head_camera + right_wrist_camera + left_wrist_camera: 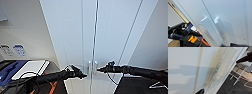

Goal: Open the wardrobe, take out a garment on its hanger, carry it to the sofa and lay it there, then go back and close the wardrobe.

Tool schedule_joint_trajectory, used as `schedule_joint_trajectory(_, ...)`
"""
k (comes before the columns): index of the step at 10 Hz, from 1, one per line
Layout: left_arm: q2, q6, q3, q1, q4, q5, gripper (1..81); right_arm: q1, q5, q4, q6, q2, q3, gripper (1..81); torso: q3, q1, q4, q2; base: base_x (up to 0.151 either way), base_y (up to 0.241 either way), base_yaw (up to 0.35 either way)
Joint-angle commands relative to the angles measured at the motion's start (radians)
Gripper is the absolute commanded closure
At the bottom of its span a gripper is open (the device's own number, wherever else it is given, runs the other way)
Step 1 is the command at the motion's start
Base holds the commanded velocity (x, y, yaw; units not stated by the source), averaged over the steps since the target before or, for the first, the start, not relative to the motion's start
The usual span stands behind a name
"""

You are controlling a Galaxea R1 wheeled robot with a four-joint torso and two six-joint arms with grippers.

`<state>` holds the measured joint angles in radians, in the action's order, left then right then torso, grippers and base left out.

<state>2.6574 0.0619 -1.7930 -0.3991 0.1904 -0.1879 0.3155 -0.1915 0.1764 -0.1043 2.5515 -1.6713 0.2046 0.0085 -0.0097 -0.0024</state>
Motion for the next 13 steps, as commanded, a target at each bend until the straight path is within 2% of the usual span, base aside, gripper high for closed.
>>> schedule_joint_trajectory(1,0.003,0.003,0.001,0.157,0.008,-0.008,1.0,-0.164,0.029,0.011,-0.006,0.02,-0.008,1.0,0.0,0.0,0.0,0.0,0.0,0.0,0.0)
schedule_joint_trajectory(7,0.067,0.003,-0.109,0.157,0.014,-0.01,1.0,-0.173,0.023,0.003,-0.006,0.115,-0.161,1.0,0.0,0.0,0.0,0.0,0.0,0.0,0.0)
schedule_joint_trajectory(13,0.17,0.001,-0.24,0.17,0.024,-0.008,1.0,-0.18,0.024,0.005,0.001,0.153,-0.188,1.0,0.0,0.0,0.0,0.0,0.0,0.0,0.0)
